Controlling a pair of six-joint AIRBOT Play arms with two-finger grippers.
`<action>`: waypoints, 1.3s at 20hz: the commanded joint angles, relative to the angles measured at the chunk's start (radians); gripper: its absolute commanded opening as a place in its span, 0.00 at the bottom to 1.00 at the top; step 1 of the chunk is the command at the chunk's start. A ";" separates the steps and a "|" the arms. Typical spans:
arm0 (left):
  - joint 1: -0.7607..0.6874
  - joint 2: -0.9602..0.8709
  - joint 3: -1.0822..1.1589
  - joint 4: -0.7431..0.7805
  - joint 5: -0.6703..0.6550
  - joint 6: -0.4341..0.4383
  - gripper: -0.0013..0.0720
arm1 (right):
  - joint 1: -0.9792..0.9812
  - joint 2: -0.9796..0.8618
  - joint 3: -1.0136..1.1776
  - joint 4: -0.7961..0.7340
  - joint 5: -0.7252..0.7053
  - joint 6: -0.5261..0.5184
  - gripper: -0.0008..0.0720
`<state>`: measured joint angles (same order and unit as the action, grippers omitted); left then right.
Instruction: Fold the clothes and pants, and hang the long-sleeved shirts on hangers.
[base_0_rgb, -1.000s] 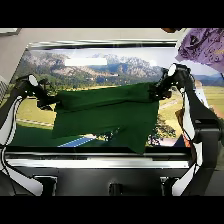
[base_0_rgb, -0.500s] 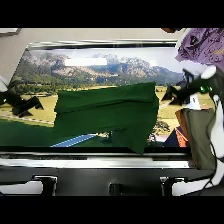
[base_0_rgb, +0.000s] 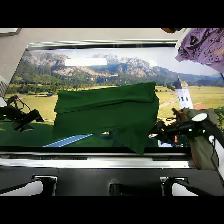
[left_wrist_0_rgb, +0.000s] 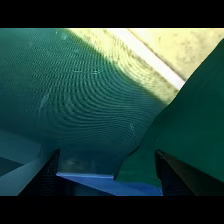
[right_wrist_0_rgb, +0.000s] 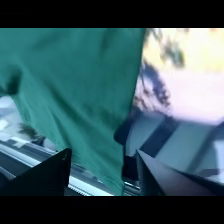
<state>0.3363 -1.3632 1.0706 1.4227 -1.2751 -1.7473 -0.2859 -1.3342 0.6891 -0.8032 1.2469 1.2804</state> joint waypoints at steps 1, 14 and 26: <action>-0.008 0.005 -0.011 -0.001 0.004 -0.008 0.91 | -0.002 0.020 -0.098 0.094 -0.084 -0.047 0.66; -0.010 0.005 -0.011 -0.001 0.004 -0.060 0.91 | -0.001 -0.043 -0.123 0.232 -0.158 -0.105 0.44; 0.068 0.046 -0.195 -0.212 0.099 0.180 0.91 | -0.002 -0.045 -0.123 0.245 -0.102 -0.137 0.06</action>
<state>0.3672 -1.3285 0.9508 1.3529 -1.2308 -1.7115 -0.2871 -1.3792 0.5663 -0.5606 1.1236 1.1469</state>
